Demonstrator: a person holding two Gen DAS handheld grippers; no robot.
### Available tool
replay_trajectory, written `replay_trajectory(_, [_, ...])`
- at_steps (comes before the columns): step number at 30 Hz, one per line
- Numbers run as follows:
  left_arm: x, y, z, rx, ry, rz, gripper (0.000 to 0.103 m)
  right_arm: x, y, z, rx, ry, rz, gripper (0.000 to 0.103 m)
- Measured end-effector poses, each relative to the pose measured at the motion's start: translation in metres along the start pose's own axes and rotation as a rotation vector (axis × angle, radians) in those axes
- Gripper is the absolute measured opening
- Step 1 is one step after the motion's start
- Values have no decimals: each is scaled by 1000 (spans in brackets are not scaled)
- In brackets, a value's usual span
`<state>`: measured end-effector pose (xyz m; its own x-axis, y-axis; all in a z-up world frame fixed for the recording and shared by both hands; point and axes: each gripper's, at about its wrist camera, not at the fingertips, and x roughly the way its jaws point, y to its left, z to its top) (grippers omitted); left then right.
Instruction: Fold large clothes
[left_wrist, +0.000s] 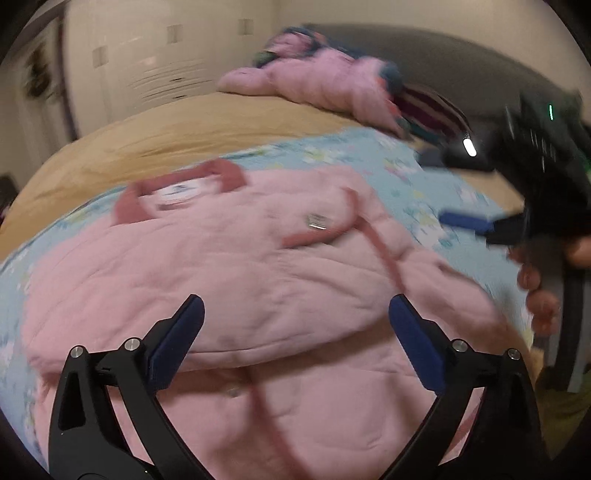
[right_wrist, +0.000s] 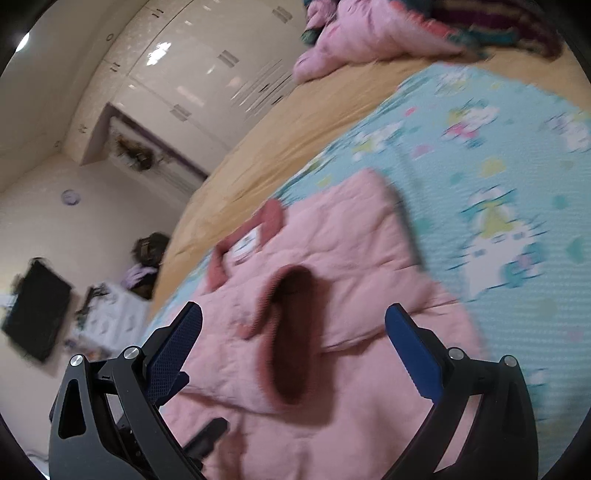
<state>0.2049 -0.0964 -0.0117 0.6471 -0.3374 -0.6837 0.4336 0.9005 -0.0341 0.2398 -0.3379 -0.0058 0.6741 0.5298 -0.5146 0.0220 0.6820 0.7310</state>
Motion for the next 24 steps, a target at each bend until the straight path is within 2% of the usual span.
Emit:
replay_trajectory(3, [-20,48,8,-119,-43,81,94,22,6,4,29,47,65,99])
replay_trajectory(7, [-42,108,10,-271,-85,183,94,44,10,9,53,85,79,95])
replay_trajectory(10, [-59,150,4,-394,-117,235,94,60,11,8,58,119,86,82])
replay_trajectory(12, [-70,173,-1,-463,-133,264,94,67,11,5,49,135,92,64])
replay_trajectory(13, [-75,185,-6,-498,-139,279,94,72,11,3,40,148,100,59])
replay_trajectory(15, [-83,200,-12,-547,-148,299,94,78,14,1,10,160,98,28])
replay_trajectory(17, [-92,213,-21,-594,-166,313,94,76,23,1,-48,135,83,16])
replay_trajectory(18, [-95,216,-24,-603,-171,307,94,72,31,3,-93,116,86,14])
replay_trajectory(24, [-93,216,-23,-570,-180,297,94,38,112,34,-471,-34,63,13])
